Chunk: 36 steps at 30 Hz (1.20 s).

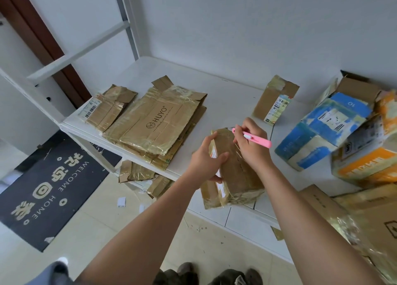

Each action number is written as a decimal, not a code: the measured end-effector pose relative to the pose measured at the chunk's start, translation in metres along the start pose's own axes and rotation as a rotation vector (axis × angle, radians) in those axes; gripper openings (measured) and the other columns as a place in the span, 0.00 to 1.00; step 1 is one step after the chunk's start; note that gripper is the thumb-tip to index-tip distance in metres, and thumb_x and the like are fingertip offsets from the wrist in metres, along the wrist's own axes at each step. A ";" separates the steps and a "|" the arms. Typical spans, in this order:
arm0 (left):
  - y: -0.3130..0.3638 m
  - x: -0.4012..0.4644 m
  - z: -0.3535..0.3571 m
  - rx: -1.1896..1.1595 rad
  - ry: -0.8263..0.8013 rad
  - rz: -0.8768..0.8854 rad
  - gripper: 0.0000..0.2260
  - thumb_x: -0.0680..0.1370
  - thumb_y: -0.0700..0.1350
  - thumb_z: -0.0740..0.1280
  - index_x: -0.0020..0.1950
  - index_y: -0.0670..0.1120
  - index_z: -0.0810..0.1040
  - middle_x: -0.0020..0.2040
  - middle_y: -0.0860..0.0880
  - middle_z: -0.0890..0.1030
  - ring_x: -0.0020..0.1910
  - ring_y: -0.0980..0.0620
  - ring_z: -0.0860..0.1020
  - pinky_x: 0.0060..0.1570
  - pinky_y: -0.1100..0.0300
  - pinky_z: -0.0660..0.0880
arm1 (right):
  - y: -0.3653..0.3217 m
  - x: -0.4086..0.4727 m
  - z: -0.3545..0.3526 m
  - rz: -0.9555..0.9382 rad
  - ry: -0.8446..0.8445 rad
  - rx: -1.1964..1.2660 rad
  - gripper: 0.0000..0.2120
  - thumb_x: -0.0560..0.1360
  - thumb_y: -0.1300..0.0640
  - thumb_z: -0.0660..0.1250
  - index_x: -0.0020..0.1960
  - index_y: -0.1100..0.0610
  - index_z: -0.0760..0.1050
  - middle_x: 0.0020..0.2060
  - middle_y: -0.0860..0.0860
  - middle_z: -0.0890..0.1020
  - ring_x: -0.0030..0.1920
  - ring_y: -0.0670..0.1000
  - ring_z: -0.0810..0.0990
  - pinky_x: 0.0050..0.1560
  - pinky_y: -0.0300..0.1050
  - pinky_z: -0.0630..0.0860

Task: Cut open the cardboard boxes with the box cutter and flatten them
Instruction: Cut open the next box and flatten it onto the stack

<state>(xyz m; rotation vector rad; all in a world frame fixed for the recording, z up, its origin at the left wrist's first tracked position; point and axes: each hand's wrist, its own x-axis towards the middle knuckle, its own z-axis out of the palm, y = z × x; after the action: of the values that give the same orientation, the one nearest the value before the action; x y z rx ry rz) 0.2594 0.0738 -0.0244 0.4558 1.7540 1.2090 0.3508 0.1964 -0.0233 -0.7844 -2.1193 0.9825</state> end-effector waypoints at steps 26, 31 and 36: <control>0.006 0.001 0.010 0.111 0.137 0.018 0.28 0.77 0.45 0.71 0.72 0.64 0.64 0.64 0.44 0.73 0.40 0.47 0.81 0.26 0.54 0.79 | -0.030 -0.133 -0.078 0.115 -0.092 0.081 0.16 0.80 0.57 0.63 0.36 0.54 0.64 0.27 0.55 0.73 0.29 0.57 0.76 0.33 0.60 0.77; 0.019 0.009 0.009 0.620 0.152 0.172 0.35 0.77 0.49 0.71 0.78 0.59 0.55 0.75 0.43 0.59 0.56 0.48 0.75 0.52 0.56 0.74 | -0.022 -0.152 -0.088 0.169 0.126 0.288 0.11 0.79 0.60 0.63 0.39 0.59 0.67 0.29 0.52 0.77 0.29 0.43 0.76 0.33 0.34 0.74; 0.031 0.022 0.008 0.966 0.017 0.196 0.36 0.78 0.55 0.68 0.80 0.59 0.51 0.80 0.50 0.46 0.79 0.47 0.46 0.75 0.37 0.45 | -0.014 -0.156 -0.075 0.192 0.218 0.475 0.04 0.78 0.55 0.69 0.47 0.51 0.74 0.39 0.55 0.81 0.41 0.56 0.82 0.46 0.51 0.82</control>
<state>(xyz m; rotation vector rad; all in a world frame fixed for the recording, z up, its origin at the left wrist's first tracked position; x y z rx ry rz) 0.2490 0.1074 -0.0083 1.1886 2.2721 0.3976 0.4983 0.1052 -0.0238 -0.8144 -1.5582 1.3669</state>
